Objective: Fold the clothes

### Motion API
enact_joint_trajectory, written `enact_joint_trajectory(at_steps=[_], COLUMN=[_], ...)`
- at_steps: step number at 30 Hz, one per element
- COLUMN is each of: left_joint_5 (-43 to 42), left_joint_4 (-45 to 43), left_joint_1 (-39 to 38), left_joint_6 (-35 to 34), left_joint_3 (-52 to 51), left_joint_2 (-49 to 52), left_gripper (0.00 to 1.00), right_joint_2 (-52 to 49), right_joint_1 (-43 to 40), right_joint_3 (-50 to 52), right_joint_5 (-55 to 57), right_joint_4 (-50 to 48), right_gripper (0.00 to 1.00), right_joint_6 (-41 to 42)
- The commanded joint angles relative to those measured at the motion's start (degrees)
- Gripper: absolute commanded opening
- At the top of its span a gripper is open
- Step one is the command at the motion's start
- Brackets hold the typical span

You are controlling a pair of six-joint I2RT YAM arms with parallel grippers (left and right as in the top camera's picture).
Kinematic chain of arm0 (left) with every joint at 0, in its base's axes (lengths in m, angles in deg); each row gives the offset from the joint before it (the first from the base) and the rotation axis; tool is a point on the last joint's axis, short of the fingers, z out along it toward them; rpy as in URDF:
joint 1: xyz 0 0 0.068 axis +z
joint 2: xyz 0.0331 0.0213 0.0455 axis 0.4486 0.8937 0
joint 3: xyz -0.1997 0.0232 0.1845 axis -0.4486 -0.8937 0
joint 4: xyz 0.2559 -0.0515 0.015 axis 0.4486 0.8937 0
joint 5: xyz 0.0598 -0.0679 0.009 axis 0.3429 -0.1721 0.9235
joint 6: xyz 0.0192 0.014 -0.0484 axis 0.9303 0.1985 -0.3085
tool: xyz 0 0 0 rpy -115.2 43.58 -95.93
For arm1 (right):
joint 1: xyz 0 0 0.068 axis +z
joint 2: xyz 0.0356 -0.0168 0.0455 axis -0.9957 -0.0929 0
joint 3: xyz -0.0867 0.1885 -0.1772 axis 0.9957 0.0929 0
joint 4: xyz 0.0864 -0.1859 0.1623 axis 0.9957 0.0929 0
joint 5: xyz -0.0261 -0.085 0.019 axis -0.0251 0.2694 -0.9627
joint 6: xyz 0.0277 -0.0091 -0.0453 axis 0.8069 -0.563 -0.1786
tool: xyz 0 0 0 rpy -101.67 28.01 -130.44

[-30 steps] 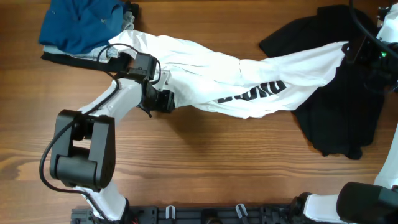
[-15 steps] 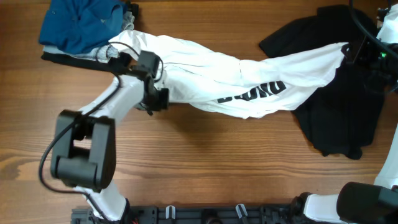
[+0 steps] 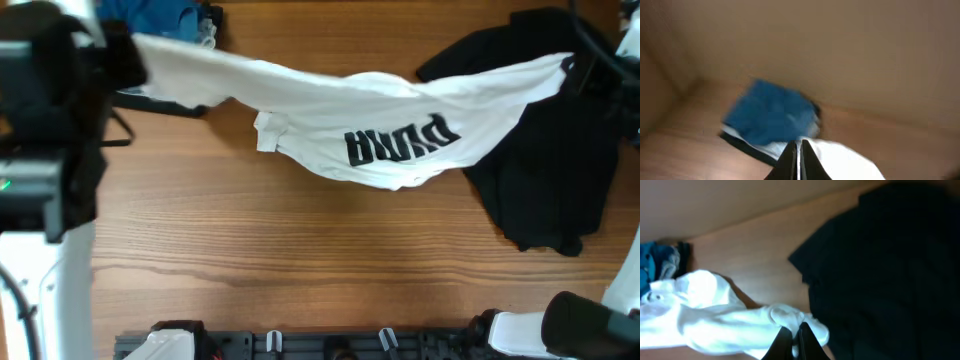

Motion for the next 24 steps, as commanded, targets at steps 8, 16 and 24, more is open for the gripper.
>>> enact_joint_trajectory(at_steps=[8, 16, 24], left_joint_5=[-8.87, -27.67, -27.23], left_joint_4=[2.93, 24.72, 29.66], left_joint_1=[6.91, -1.86, -15.23], left_joint_6=[1.09, 8.02, 10.8], left_joint_3=[11.82, 11.23, 11.23], left_joint_2=[-3.21, 13.75, 41.29], left_gripper=[0.04, 0.53, 0.7], right_joint_2=[2.51, -0.57, -2.49], right_joint_1=[0.07, 0.09, 0.07], right_joint_3=[-21.68, -21.64, -21.64], right_joint_5=[5.44, 4.13, 4.15], right_joint_4=[11.93, 14.08, 13.94], right_gripper=[0.04, 0.04, 0.04], right_joint_6=[-2.36, -2.84, -2.84])
